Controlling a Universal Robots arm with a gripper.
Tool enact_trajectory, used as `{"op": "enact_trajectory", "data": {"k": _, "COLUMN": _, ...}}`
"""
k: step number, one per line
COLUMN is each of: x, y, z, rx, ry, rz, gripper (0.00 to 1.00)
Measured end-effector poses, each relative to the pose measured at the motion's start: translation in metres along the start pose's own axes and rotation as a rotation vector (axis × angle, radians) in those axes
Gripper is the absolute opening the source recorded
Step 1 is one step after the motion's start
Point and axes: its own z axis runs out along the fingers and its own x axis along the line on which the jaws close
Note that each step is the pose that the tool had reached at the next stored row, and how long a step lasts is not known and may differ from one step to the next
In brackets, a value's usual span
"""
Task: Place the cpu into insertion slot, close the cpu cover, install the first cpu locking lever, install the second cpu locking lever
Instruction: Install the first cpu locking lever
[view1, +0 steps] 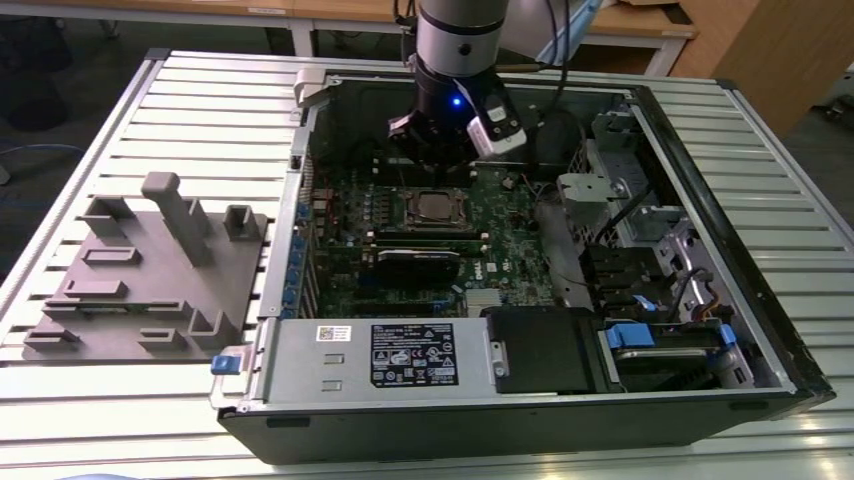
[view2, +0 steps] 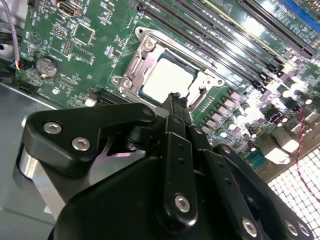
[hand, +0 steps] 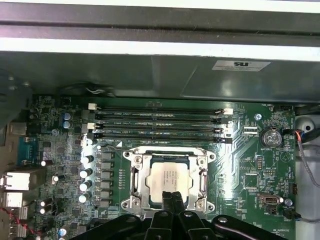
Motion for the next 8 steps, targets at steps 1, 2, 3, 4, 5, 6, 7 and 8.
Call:
{"op": "enact_trajectory", "data": {"k": 1, "x": 0.0019, "y": -0.0001, "z": 0.0, "rx": 0.0002, "ry": -0.0004, "rz": 0.0, "gripper": 0.1}}
{"op": "enact_trajectory", "data": {"k": 2, "x": 0.0043, "y": -0.0003, "z": 0.0001, "rx": 0.0001, "ry": -0.0013, "rz": 0.0, "gripper": 0.1}}
{"op": "enact_trajectory", "data": {"k": 3, "x": 0.0068, "y": -0.0005, "z": 0.0001, "rx": 0.0, "ry": -0.0025, "rz": 0.0, "gripper": 0.1}}
{"op": "enact_trajectory", "data": {"k": 4, "x": 0.0093, "y": -0.0008, "z": 0.0001, "rx": 0.0, "ry": -0.0037, "rz": 0.0, "gripper": 0.1}}
{"op": "enact_trajectory", "data": {"k": 5, "x": 0.012, "y": -0.0011, "z": 0.0001, "rx": 0.0, "ry": -0.005, "rz": 0.0, "gripper": 0.1}}
{"op": "enact_trajectory", "data": {"k": 6, "x": 0.0145, "y": -0.0014, "z": 0.0001, "rx": 0.0001, "ry": -0.0066, "rz": -0.001, "gripper": 0.1}}
{"op": "enact_trajectory", "data": {"k": 7, "x": 0.0167, "y": -0.0015, "z": 0.0002, "rx": 0.0001, "ry": -0.0085, "rz": -0.001, "gripper": 0.1}}
{"op": "enact_trajectory", "data": {"k": 8, "x": 0.0184, "y": -0.0017, "z": 0.0002, "rx": 0.0001, "ry": -0.0104, "rz": -0.001, "gripper": 0.1}}
